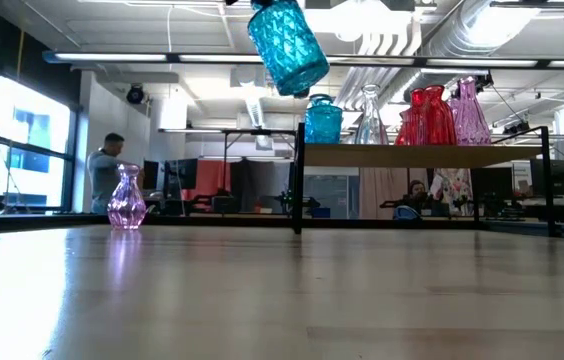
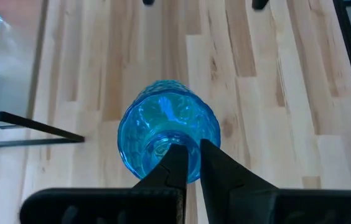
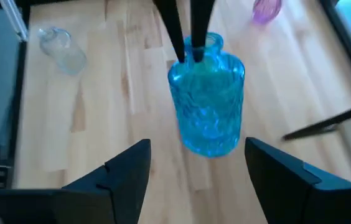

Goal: Sort vases onto shelf
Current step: Put the blue vase on the shelf aligned with the other blue vase

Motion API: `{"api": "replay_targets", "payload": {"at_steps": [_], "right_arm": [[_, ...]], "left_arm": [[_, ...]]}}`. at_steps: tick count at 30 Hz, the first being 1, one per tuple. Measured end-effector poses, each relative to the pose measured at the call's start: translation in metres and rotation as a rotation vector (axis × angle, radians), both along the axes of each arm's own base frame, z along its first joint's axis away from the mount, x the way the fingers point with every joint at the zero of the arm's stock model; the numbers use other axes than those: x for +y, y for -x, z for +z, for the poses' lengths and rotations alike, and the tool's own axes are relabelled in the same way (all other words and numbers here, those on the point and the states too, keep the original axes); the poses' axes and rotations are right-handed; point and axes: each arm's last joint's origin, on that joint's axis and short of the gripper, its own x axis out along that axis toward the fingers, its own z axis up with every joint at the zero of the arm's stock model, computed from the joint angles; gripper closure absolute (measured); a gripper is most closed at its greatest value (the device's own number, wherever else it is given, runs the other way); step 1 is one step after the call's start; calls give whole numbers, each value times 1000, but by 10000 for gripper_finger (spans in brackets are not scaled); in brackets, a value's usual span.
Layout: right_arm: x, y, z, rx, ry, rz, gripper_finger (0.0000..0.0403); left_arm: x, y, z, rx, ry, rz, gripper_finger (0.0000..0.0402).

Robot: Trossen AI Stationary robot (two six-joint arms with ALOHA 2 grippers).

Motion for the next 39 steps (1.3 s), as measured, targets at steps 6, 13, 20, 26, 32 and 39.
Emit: {"api": "replay_targets", "payload": {"at_steps": [6, 13, 20, 26, 32, 39], "right_arm": [[-3, -1, 1, -7, 114, 51, 162], [-10, -2, 1, -10, 133, 13, 162], [-13, -3, 1, -12, 115, -10, 162], [-13, -3, 2, -31, 57, -68, 162], [-12, -3, 2, -23, 56, -19, 162], [-16, -8, -8, 50, 22, 7, 142]], "left_arm": [[7, -2, 9, -47, 4, 21, 390], [8, -6, 13, -104, 3, 21, 390], [8, -8, 15, -128, 5, 21, 390], [8, -8, 15, -132, 6, 21, 390], [8, -8, 15, -132, 6, 23, 390], [15, -8, 15, -133, 4, 41, 390]]}}
